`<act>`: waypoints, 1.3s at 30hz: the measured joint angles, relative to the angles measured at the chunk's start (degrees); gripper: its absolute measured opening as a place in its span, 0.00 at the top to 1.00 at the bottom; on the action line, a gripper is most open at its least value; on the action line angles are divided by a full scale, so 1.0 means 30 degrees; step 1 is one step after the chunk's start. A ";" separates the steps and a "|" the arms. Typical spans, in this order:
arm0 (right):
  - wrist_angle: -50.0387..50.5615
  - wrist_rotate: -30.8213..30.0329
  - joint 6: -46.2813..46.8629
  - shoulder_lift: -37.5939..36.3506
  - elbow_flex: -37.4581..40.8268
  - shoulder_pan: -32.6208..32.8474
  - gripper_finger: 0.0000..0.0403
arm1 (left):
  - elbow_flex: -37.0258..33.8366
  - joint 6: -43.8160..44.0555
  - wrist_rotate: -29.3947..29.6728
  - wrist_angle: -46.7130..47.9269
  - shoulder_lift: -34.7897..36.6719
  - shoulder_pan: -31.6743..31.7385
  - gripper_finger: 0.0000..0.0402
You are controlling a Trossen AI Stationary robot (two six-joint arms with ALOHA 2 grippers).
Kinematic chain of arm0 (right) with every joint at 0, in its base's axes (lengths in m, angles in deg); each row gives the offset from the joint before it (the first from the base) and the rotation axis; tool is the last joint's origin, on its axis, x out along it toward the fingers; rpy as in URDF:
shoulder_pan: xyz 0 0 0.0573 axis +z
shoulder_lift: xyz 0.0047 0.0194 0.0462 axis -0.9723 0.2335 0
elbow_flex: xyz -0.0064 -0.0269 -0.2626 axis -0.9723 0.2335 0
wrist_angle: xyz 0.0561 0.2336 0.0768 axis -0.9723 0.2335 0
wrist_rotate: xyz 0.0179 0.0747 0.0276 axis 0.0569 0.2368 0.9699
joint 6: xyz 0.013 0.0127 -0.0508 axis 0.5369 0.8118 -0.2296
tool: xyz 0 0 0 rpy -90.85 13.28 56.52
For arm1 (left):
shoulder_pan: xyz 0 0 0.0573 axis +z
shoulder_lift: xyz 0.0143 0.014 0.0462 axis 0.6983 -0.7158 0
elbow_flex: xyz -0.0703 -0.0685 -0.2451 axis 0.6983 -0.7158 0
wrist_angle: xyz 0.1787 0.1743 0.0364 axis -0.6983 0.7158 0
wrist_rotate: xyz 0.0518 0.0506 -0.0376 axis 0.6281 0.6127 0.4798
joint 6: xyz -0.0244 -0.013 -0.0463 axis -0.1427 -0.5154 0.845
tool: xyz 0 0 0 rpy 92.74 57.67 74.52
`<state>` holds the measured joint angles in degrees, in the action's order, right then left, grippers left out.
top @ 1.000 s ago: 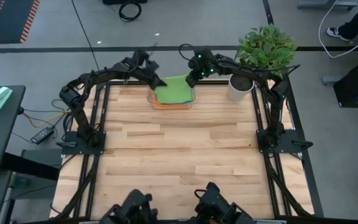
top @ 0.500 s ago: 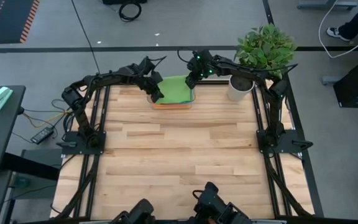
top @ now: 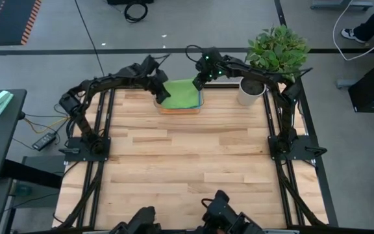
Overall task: Fold microfiber towels
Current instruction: Return to Home Position
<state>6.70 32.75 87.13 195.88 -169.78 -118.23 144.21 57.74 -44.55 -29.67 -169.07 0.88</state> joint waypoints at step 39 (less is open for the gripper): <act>-0.7374 0.0784 0.5345 -2.0974 1.7148 1.0248 0.99 | 0.0080 0.4693 0.9123 -0.0182 0.9564 -1.2005 0.99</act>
<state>-15.42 35.10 103.17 132.95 -118.34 -87.49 144.45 71.82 -17.18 -30.22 -140.38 -35.13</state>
